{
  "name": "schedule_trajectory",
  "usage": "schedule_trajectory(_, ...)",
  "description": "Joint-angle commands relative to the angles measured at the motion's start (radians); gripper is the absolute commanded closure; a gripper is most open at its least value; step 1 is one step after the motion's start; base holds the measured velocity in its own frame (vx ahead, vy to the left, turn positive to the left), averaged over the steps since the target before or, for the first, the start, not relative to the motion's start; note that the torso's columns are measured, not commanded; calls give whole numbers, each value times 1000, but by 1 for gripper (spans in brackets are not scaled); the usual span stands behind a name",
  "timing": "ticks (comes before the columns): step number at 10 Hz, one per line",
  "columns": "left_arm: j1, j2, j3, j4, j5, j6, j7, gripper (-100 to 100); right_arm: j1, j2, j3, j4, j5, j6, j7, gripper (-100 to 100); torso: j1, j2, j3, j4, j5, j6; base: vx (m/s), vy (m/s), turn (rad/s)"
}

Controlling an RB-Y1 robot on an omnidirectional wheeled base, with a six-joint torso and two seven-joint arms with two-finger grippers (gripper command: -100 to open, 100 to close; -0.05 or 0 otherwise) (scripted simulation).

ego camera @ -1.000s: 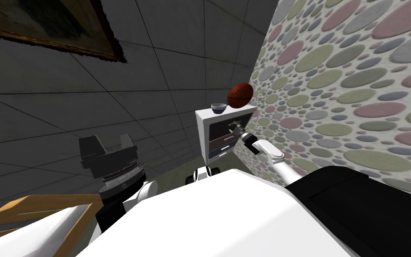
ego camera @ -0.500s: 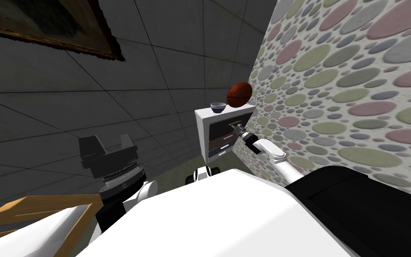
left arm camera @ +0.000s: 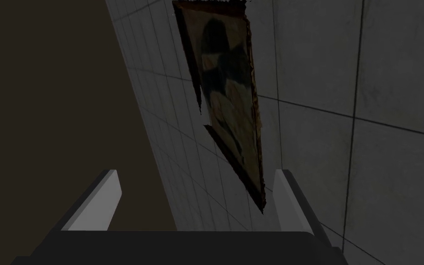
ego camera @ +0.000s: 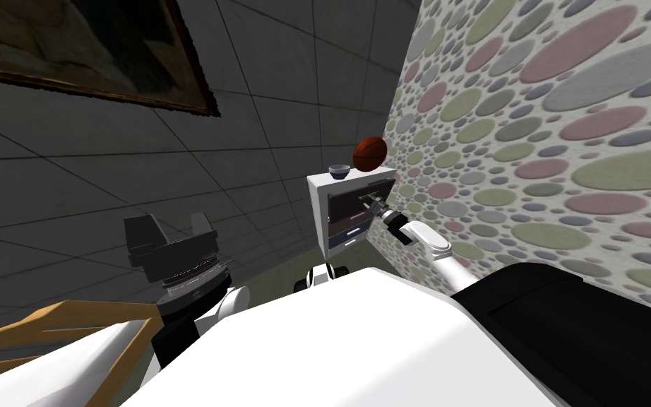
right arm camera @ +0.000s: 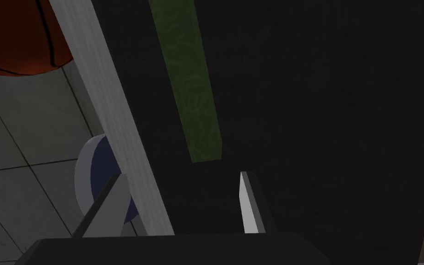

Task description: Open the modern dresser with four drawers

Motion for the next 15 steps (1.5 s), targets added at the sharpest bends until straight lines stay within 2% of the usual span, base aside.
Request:
schedule_trajectory(1, 0, 0, 0, 0, 0, 0, 0, 0, -2, -29, -12, 5, -10, 5, -20, -100, -2, 10, 6, 3, -1, 1, 122, 28, 21)
schedule_trajectory(2, 0, 0, 0, 0, 0, 0, 0, 0, -1, -18, -5, 1, -5, 5, -10, -100, -1, 12, 8, 4, -1, 0, 81, 17, 7)
schedule_trajectory(3, 0, 0, 0, 0, 0, 0, 0, 0, -1, -21, -5, 1, -6, 7, -13, 100, -2, 16, 10, 5, -1, 1, 17, 3, 1)
schedule_trajectory(7, -1, 0, 0, 0, 0, 0, 0, 0, 12, -30, -11, -25, -14, -6, -20, 100, -4, 22, 14, 8, -1, 2, -163, -31, -61)
schedule_trajectory(8, -1, 0, 0, 0, 0, 0, 0, 0, 13, -29, -5, -19, -11, -6, -18, 100, -3, 19, 12, 9, 1, 2, -96, -18, -13)
schedule_trajectory(9, -1, 0, 0, 0, 0, 0, 0, 0, 21, -66, -18, -21, -26, -10, -45, -100, 0, 11, 7, 8, 2, 1, -15, 18, -68)
schedule_trajectory(14, 0, 0, 0, 0, 0, 0, 0, 0, 31, -161, -60, -28, -65, -12, -113, -100, -3, 12, 8, 4, -1, 0, 22, 42, -39)
schedule_trajectory(15, 0, 0, 0, 0, 0, 0, 0, 0, 35, -198, -77, -31, -80, -13, -141, -100, -3, 14, 9, 4, -1, 0, 16, 59, -49)
